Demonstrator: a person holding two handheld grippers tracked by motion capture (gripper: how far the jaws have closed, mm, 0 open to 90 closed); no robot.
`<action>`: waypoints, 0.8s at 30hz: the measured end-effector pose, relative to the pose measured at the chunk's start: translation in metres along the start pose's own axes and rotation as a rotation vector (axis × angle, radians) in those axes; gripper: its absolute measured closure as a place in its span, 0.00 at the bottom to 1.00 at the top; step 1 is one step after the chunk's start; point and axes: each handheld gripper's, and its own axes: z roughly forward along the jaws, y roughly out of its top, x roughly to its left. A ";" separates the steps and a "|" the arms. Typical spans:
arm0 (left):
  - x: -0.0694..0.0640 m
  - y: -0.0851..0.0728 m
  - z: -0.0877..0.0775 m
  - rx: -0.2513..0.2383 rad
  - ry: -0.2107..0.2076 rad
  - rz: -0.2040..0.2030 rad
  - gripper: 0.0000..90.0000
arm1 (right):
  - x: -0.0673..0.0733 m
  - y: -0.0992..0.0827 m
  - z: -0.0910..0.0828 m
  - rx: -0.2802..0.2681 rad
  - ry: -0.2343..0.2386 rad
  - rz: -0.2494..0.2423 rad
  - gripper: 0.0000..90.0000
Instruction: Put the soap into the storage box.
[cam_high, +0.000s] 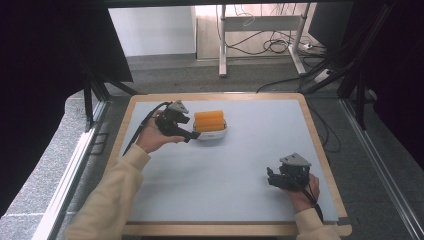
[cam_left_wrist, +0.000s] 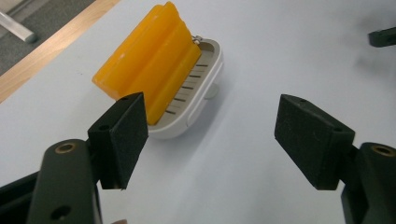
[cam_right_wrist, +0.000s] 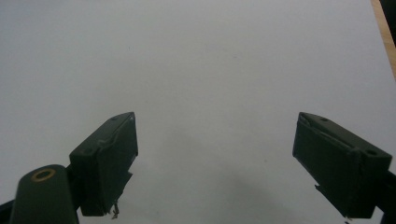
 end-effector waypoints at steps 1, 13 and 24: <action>-0.002 -0.003 -0.004 -0.005 0.002 -0.004 0.28 | 0.000 0.000 0.000 -0.001 0.000 0.001 0.16; -0.024 -0.057 -0.029 -0.008 0.043 -0.052 0.27 | 0.001 0.000 0.000 0.004 0.003 0.001 0.16; -0.036 -0.107 -0.046 -0.036 0.097 -0.129 0.28 | 0.000 -0.001 0.001 0.004 0.013 0.001 0.16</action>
